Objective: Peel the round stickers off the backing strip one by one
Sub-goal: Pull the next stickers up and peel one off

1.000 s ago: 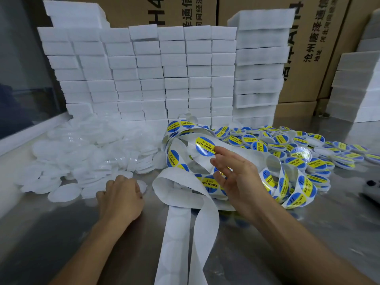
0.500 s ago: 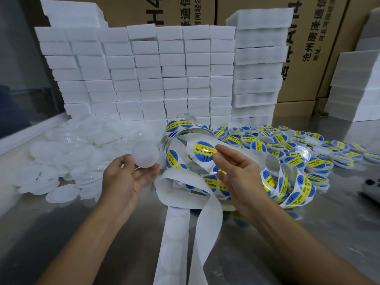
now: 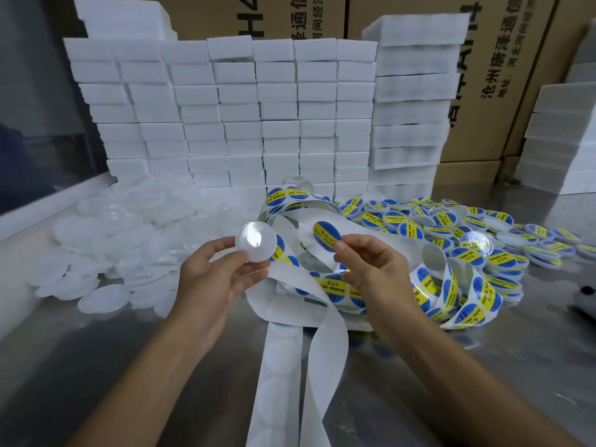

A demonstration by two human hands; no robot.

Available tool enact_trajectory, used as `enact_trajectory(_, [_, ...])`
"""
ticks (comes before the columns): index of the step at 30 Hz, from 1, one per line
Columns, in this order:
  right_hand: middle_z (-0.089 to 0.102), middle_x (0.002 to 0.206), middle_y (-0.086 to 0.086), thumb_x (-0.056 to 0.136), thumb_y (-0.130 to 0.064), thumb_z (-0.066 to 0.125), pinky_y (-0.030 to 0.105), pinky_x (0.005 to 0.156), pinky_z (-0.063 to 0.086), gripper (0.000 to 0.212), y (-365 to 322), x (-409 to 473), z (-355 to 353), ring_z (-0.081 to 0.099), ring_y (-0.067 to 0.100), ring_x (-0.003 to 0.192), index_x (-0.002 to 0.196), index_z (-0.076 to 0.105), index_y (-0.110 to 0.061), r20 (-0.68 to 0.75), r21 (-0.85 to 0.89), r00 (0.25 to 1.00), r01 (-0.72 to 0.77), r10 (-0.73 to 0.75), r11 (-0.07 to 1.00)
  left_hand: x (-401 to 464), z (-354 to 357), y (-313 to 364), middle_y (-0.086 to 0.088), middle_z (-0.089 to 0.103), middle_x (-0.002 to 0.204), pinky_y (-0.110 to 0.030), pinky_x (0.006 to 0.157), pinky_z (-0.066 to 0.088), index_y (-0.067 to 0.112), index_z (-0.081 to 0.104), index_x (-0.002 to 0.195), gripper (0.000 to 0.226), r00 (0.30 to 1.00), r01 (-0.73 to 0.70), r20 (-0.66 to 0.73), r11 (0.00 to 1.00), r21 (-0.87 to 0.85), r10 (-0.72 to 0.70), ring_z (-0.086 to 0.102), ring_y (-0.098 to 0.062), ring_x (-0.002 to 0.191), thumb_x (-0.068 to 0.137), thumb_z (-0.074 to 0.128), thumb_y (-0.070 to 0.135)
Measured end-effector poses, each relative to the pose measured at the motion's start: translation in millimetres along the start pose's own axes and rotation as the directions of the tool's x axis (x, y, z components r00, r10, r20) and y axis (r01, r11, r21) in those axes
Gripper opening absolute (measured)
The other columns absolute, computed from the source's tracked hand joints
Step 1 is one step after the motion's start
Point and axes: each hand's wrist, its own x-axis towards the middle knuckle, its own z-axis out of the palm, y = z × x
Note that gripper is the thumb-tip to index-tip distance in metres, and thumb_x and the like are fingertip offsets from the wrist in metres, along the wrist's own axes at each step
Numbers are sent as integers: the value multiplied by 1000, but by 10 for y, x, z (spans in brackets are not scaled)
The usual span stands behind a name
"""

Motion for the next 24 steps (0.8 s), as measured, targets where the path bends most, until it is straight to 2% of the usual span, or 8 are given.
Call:
enact_trajectory(3, [66, 111, -10, 84, -16, 76, 20, 73, 54, 17, 6, -23, 12, 68, 1, 84, 75, 75, -31, 53, -108, 996, 81, -75, 991, -9, -11, -20, -20, 75, 86, -27, 65, 59, 3, 61, 101, 14, 1000, 3, 29, 999, 32, -4, 74, -32, 83, 90, 59, -5])
enact_trajectory(5, [70, 103, -7, 85, -17, 74, 19, 72, 52, 19, -10, -41, 21, 67, 1, 81, 76, 75, -33, 80, -124, 992, 109, -99, 986, -22, -14, -35, -21, 75, 87, -27, 66, 59, 3, 64, 95, 11, 999, 5, 32, 999, 44, -7, 74, -32, 83, 88, 62, -4])
enact_trajectory(7, [74, 84, -7, 86, -16, 73, 14, 66, 51, 17, -37, -53, 30, 67, 0, 74, 79, 76, -31, 96, -50, 992, 90, -85, 995, -27, -10, -53, -20, 75, 87, -26, 66, 59, 3, 67, 92, 9, 1000, 14, 24, 999, 40, -15, 74, -31, 83, 86, 65, -3])
enact_trajectory(8, [75, 81, -7, 86, -16, 73, 14, 65, 51, 16, -49, -55, 33, 68, 2, 74, 79, 77, -30, 101, -16, 992, 73, -71, 997, -28, -6, -59, -20, 75, 87, -26, 67, 59, 2, 68, 92, 8, 1000, 20, 22, 999, 32, -20, 74, -31, 83, 86, 66, -2])
enact_trajectory(11, [76, 83, -3, 85, -16, 73, 17, 64, 53, 16, -63, -71, 51, 70, 8, 75, 79, 77, -31, 121, 25, 992, 39, -42, 999, -35, 21, -82, -19, 75, 87, -26, 67, 59, -2, 68, 96, 12, 998, 51, 34, 999, -1, -51, 74, -28, 81, 84, 67, -3])
enact_trajectory(15, [76, 80, 2, 82, -12, 76, 14, 60, 50, 9, -50, -111, 82, 68, 7, 68, 83, 77, -21, 135, -5, 988, 82, -81, 997, -75, 75, -107, -16, 76, 89, -25, 66, 59, -1, 71, 94, 12, 992, 80, 94, 997, 10, -81, 74, -27, 82, 83, 67, -3])
enact_trajectory(19, [77, 83, 1, 81, -9, 77, 13, 63, 51, 9, -28, -122, 94, 71, 6, 73, 89, 76, -12, 134, -29, 986, 106, -101, 994, -98, 95, -113, -18, 75, 92, -26, 67, 59, -3, 69, 99, 18, 986, 97, 134, 995, 1, -96, 74, -27, 85, 81, 68, -2])
enact_trajectory(24, [77, 85, 2, 80, -8, 77, 16, 65, 53, 10, -5, -125, 102, 71, 9, 75, 89, 76, -11, 140, -55, 984, 120, -112, 991, -106, 100, -112, -19, 75, 94, -26, 69, 59, -4, 67, 104, 45, 980, 97, 169, 995, 26, -100, 74, -29, 88, 62, 76, 13])
